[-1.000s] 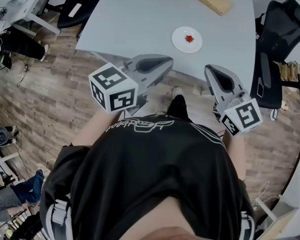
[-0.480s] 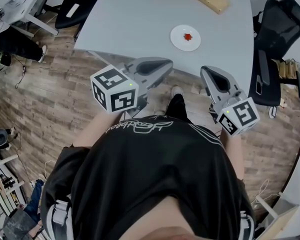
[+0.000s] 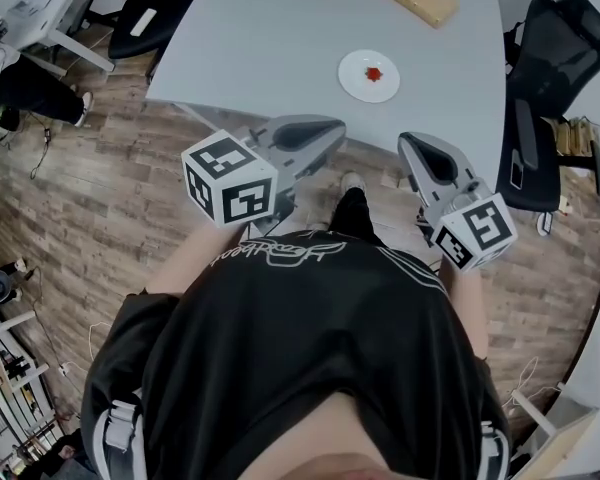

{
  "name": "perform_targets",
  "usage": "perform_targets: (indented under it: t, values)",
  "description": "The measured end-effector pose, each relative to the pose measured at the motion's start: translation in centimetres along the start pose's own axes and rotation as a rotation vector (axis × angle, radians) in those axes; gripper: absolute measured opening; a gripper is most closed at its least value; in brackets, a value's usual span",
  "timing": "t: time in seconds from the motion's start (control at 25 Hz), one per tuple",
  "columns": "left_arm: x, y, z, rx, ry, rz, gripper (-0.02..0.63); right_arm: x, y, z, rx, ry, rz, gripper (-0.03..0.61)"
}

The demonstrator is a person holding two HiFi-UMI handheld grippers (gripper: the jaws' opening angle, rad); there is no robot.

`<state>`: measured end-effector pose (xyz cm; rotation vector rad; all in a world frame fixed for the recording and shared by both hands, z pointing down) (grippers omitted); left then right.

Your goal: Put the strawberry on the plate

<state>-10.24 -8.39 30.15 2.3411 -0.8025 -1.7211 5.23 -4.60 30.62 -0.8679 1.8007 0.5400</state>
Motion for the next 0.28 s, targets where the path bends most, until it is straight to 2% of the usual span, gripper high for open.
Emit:
perform_targets:
  t: [0.28]
  values:
    - [0.12, -0.31, -0.51, -0.002, 0.000, -0.004, 0.007, 0.28, -0.25, 0.19, 0.005, 0.000, 0.013, 0.008]
Point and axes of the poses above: the fingertips, and each gripper's own axes: z backward along the fingers, y to its left, x out of its top, the point moved 5 cm from there along z, backward along the fingers, and after that the axes turned 11 degrees about y, right-handed, at the moved point
